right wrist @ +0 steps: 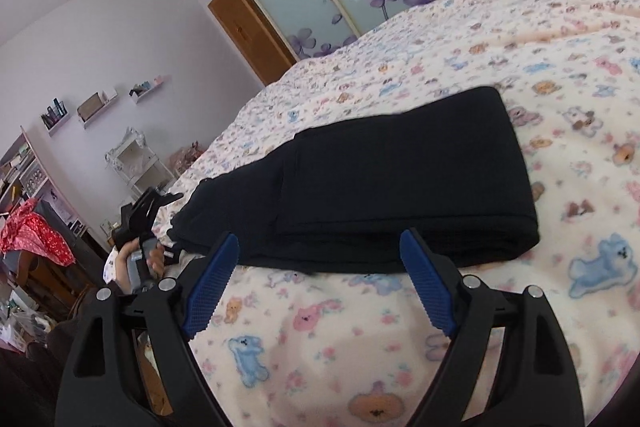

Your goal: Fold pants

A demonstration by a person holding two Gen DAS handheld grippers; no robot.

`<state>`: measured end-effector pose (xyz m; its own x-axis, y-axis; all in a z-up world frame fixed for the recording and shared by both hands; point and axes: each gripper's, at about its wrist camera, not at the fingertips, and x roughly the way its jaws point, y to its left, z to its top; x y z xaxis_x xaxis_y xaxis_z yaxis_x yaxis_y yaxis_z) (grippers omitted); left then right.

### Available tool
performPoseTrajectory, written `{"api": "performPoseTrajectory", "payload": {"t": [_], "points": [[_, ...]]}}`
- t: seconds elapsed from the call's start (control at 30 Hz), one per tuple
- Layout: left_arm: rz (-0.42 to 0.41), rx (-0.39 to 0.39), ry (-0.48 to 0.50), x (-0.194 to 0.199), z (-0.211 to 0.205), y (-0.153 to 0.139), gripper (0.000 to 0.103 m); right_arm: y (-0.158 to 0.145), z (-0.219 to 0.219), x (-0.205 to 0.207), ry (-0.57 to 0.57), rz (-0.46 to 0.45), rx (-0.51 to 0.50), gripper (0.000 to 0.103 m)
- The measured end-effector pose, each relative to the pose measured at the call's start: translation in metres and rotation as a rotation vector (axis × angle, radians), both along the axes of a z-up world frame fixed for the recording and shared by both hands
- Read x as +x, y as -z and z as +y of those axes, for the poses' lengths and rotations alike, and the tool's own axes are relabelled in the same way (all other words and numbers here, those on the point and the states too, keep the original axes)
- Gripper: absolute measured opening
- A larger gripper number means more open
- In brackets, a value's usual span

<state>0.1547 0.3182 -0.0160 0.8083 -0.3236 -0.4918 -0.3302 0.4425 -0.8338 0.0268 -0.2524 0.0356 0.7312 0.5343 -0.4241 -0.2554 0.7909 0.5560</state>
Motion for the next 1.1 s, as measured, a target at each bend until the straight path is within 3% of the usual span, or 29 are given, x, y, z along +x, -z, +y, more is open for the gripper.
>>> {"api": "performPoseTrajectory", "payload": {"t": [0.1, 0.17, 0.27, 0.63, 0.9, 1.0, 1.1], "points": [[0.033, -0.022, -0.029, 0.002, 0.009, 0.012, 0.036, 0.006, 0.000, 0.001, -0.001, 0.007, -0.017, 0.085], [0.024, -0.005, -0.026, 0.004, 0.007, 0.013, 0.029, 0.010, 0.000, 0.003, -0.009, 0.027, -0.015, 0.085], [0.008, 0.079, -0.010, 0.007, 0.001, 0.002, 0.021, 0.013, -0.002, 0.003, -0.015, 0.039, -0.002, 0.085], [-0.014, 0.432, 0.080, 0.021, -0.049, -0.090, 0.019, 0.002, -0.028, -0.005, 0.049, -0.014, 0.084, 0.085], [-0.145, 0.766, 0.217, 0.011, -0.151, -0.165, 0.019, -0.006, -0.052, -0.012, 0.110, -0.049, 0.163, 0.085], [-0.220, 0.837, 0.291, 0.004, -0.198, -0.183, 0.019, -0.010, -0.063, -0.015, 0.139, -0.071, 0.192, 0.085], [-0.273, 0.842, 0.381, -0.002, -0.244, -0.191, 0.018, -0.012, -0.073, -0.017, 0.168, -0.084, 0.220, 0.085]]}}
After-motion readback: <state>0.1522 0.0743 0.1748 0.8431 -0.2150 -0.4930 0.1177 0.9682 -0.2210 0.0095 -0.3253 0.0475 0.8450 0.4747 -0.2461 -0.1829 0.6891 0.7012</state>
